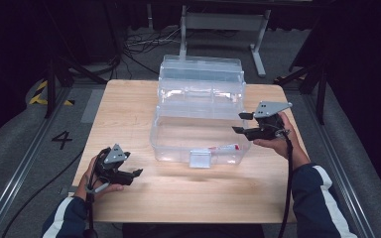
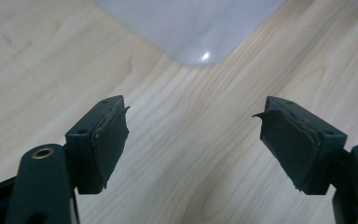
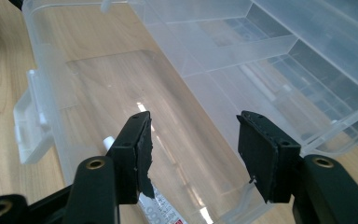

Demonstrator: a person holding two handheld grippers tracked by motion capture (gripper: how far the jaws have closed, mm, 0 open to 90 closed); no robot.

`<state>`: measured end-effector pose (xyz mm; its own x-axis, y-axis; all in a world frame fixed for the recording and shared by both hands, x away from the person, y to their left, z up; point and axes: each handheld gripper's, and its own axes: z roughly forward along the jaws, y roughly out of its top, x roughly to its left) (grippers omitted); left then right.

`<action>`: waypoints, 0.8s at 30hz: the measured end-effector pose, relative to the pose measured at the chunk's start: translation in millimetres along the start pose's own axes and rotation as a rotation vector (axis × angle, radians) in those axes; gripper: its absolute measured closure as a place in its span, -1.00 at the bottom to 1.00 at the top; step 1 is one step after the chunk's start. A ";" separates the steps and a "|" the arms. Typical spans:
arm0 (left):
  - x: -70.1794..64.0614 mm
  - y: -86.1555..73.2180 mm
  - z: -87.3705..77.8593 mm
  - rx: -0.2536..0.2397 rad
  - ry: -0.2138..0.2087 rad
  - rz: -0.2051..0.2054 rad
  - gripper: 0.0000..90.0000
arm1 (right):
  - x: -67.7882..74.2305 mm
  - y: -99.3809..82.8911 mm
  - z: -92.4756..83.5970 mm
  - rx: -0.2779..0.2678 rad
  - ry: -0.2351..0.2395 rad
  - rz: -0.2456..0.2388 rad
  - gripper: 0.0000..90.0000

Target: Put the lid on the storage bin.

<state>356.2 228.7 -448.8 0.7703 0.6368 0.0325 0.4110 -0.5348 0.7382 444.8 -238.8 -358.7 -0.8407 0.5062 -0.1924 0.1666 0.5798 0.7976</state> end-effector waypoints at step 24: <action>-33.2 90.9 23.1 -0.043 -0.075 0.202 -0.46 | -5.2 -4.5 0.0 0.017 -0.016 0.016 0.00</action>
<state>379.3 146.2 -398.3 0.8696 0.4753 0.1339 0.2245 -0.6220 0.7502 448.4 -244.0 -361.3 -0.8295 0.5256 -0.1889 0.1888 0.5822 0.7908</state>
